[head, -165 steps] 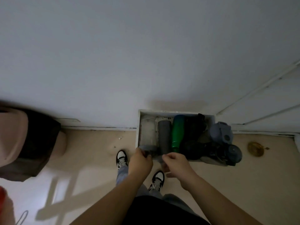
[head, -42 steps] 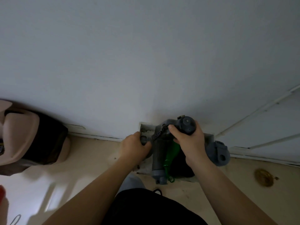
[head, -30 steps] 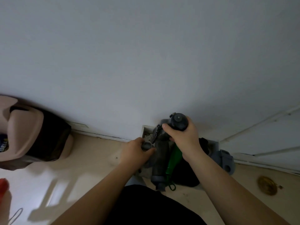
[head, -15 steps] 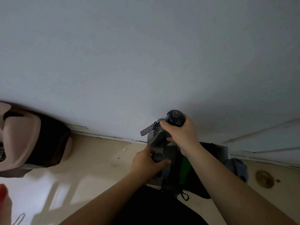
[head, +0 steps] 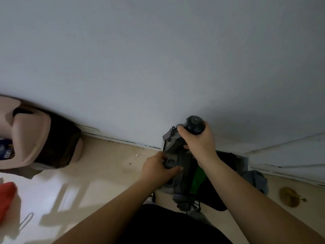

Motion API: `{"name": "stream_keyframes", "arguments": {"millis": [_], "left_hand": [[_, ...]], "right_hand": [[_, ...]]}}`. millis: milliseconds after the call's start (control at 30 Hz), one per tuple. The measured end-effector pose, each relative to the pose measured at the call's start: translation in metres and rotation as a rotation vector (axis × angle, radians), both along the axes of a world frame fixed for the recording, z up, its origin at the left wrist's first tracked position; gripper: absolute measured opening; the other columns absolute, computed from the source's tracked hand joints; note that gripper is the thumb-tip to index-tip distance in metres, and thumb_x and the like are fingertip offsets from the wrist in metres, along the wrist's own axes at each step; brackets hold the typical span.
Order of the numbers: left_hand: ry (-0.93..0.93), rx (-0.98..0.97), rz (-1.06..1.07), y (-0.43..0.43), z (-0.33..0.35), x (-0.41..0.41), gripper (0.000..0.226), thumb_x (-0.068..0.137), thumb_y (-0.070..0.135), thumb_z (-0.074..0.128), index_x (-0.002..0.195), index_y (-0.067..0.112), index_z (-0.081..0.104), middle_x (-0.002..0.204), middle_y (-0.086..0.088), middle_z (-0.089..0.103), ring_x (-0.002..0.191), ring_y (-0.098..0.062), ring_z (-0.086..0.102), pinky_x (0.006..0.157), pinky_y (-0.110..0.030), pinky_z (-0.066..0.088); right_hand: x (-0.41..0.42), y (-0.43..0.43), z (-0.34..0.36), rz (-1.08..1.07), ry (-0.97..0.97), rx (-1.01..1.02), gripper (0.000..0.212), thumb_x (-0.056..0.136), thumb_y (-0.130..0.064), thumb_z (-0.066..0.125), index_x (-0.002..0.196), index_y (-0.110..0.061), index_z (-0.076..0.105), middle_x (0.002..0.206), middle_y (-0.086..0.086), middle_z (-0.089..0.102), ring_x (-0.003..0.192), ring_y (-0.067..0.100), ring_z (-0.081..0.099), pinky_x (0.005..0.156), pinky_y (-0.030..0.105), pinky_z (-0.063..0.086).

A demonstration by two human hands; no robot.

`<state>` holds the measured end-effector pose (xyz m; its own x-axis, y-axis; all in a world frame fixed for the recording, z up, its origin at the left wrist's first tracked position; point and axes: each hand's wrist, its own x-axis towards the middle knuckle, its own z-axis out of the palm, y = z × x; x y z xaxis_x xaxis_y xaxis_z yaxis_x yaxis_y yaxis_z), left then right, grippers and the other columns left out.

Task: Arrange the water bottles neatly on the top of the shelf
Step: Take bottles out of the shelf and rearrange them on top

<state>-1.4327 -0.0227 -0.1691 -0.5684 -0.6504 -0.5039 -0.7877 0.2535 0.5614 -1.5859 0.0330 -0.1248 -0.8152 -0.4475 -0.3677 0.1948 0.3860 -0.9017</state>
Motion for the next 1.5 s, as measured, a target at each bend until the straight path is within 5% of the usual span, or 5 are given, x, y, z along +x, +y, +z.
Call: {"name": "stream_keyframes", "arguments": {"millis": [333,800,1067,1200,1500], "left_hand": [[0.123,-0.09,0.083,0.036,0.005,0.024,0.066,0.074,0.061,0.077,0.129,0.03,0.056,0.109,0.008,0.049,0.092,-0.008,0.053,0.08,-0.022,0.046],[0.128,-0.213,0.028,0.041,-0.004,0.001,0.044,0.087,0.039,0.061,0.127,0.023,0.058,0.099,0.004,0.045,0.097,-0.021,0.053,0.076,-0.029,0.043],[0.134,-0.264,0.002,0.044,-0.008,-0.001,0.041,0.093,0.041,0.057,0.127,0.019,0.054,0.108,0.0,0.049,0.099,-0.017,0.049,0.078,-0.026,0.039],[0.158,-0.266,0.011,0.048,-0.013,0.007,0.042,0.092,0.043,0.059,0.126,0.019,0.054,0.107,0.0,0.05,0.1,-0.019,0.051,0.081,-0.027,0.042],[0.124,-0.173,0.003,0.032,-0.011,0.006,0.04,0.085,0.047,0.066,0.114,0.022,0.052,0.098,0.001,0.052,0.089,-0.021,0.056,0.068,-0.03,0.039]], "right_hand": [[0.01,0.007,-0.035,0.107,-0.171,-0.007,0.062,0.076,-0.04,0.087,0.125,-0.03,0.051,0.125,0.001,0.062,0.112,0.023,0.067,0.101,0.05,0.057],[0.001,0.025,-0.022,0.445,-0.115,0.082,0.052,0.071,-0.037,0.091,0.114,-0.034,0.062,0.12,-0.004,0.066,0.101,0.007,0.068,0.081,0.024,0.056],[-0.007,0.051,-0.007,0.326,-0.147,0.056,0.037,0.084,-0.044,0.079,0.118,-0.032,0.07,0.121,-0.007,0.068,0.12,0.02,0.067,0.1,0.044,0.058],[-0.002,0.047,-0.003,0.439,-0.031,0.095,0.073,0.081,-0.049,0.082,0.147,-0.043,0.05,0.147,-0.013,0.05,0.136,0.012,0.045,0.114,0.039,0.043],[0.015,0.04,-0.01,0.448,0.106,0.07,0.041,0.092,-0.036,0.075,0.129,-0.029,0.06,0.11,-0.015,0.065,0.102,0.007,0.063,0.073,0.002,0.045]]}}
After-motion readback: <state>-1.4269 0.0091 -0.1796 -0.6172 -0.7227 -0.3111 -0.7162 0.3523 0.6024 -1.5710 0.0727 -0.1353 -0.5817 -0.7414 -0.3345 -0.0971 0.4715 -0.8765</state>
